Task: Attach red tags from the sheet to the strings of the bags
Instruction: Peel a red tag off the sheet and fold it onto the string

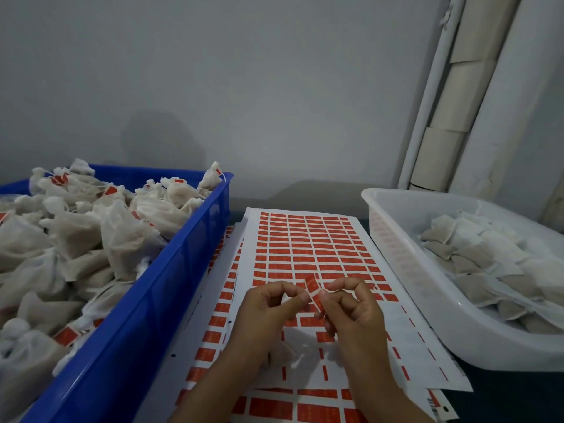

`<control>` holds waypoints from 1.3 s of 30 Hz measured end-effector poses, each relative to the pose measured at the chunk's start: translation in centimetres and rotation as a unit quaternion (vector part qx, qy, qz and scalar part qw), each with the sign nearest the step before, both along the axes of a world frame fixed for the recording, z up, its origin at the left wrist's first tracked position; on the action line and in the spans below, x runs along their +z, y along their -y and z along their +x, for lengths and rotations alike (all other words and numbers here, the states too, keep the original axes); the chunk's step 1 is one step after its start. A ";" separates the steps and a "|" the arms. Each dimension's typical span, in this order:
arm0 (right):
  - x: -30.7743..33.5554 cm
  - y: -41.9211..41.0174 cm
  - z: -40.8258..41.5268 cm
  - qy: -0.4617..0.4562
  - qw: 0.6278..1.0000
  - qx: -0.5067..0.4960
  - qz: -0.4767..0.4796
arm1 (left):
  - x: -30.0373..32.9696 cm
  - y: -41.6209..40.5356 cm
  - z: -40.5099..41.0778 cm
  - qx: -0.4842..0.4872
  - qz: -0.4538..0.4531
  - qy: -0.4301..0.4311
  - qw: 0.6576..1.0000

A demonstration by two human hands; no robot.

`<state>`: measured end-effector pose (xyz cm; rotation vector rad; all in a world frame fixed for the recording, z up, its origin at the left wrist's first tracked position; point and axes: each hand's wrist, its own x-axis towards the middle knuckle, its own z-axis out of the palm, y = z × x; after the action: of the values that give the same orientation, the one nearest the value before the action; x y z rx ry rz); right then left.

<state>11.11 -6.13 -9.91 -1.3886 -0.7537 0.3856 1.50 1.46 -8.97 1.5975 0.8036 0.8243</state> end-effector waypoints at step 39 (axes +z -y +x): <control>-0.1 0.0 -0.1 0.196 0.978 -0.066 -0.026 | 0.5 0.4 0.0 0.018 -0.053 0.026 0.998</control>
<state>11.06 -6.18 -10.03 -1.5774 -0.9696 0.0232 1.48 1.03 -8.50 1.4656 0.8277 0.8320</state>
